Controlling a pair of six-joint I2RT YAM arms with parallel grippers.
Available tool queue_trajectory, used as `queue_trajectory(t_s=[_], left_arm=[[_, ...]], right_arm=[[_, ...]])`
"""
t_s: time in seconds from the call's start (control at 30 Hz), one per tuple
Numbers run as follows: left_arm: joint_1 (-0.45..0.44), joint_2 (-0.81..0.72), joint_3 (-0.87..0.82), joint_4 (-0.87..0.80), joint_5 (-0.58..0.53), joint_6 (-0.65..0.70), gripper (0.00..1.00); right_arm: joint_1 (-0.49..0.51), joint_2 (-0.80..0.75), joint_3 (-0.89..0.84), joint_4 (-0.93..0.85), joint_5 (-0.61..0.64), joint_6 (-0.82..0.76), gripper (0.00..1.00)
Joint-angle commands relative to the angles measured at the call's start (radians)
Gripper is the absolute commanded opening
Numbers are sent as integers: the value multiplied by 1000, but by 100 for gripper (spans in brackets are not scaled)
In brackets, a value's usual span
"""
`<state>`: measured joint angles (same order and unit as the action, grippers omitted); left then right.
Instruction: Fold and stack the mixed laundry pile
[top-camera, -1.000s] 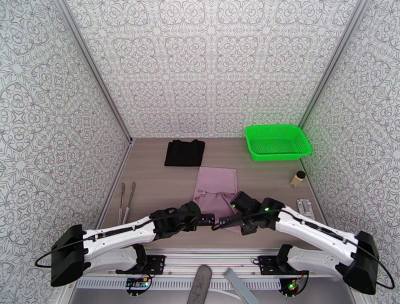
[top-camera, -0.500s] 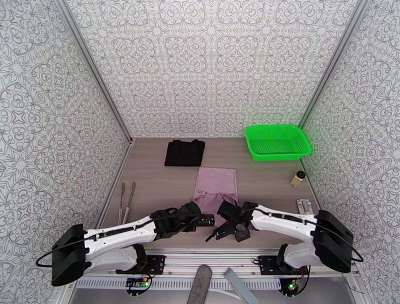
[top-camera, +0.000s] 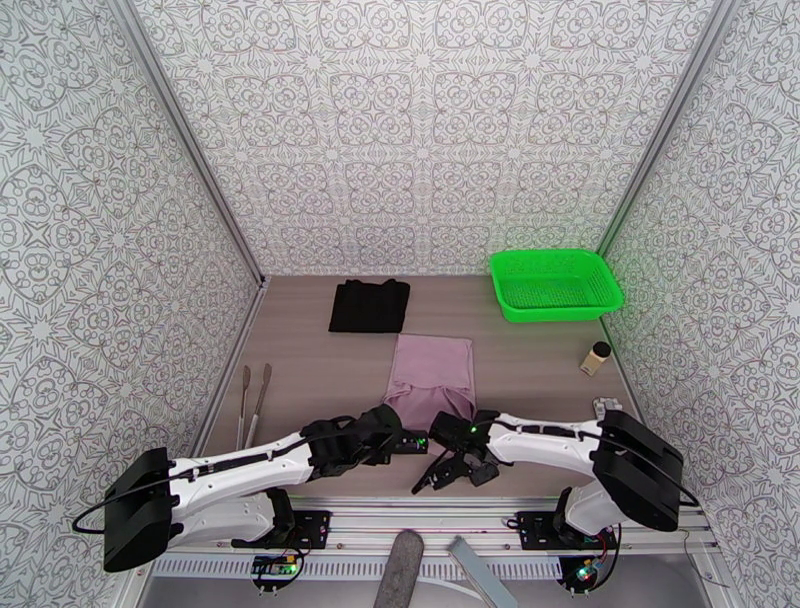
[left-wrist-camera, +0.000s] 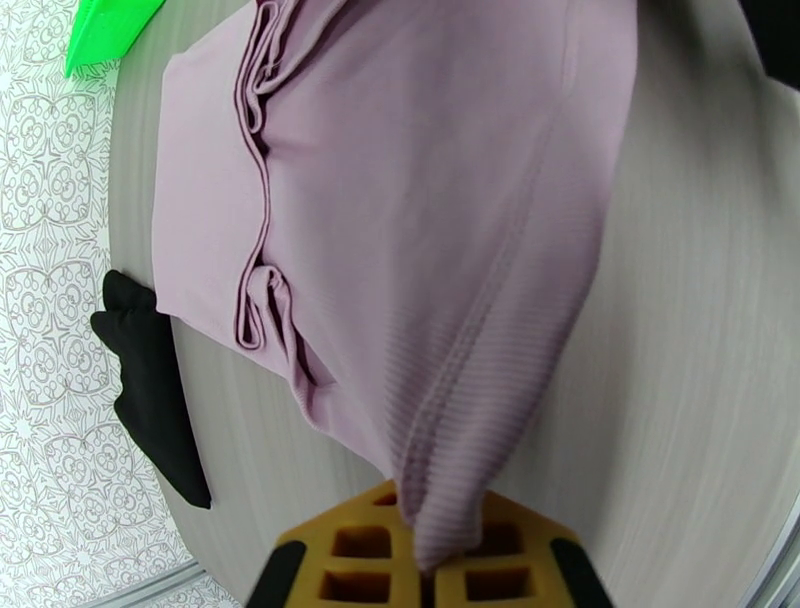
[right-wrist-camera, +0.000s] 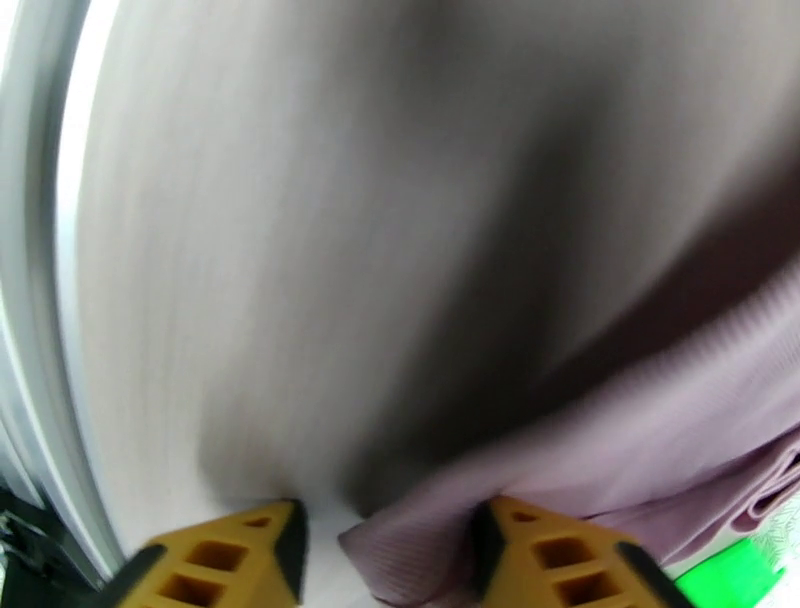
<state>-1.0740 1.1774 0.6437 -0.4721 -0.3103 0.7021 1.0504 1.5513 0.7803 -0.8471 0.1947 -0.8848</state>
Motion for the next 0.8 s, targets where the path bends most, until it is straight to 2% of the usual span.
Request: queue_trajectory(t_s=[0.0,0.03,0.07,0.23,0.5,0.77], left_arm=[[-20,5,-1,-46,3,-27,0],[-23,7,5,-59,1,-32,0],[-25,8,12,-72,0,-37,0],[-35,11,26,-103,0,-38,0],[-23,2,56,-86,3,8,0],[127,20,156,-62,129,161,0]], right_arm=[[-20,105,-50,250,176,10,24],[-20,98,-48,261,192,12,7],[-20,88,-48,276,210,12,0],[-37,-35,-50,302,221,19,0],[-126,-263,-25,382,152,36,0],[-228,-256,34,438,132,32,0]])
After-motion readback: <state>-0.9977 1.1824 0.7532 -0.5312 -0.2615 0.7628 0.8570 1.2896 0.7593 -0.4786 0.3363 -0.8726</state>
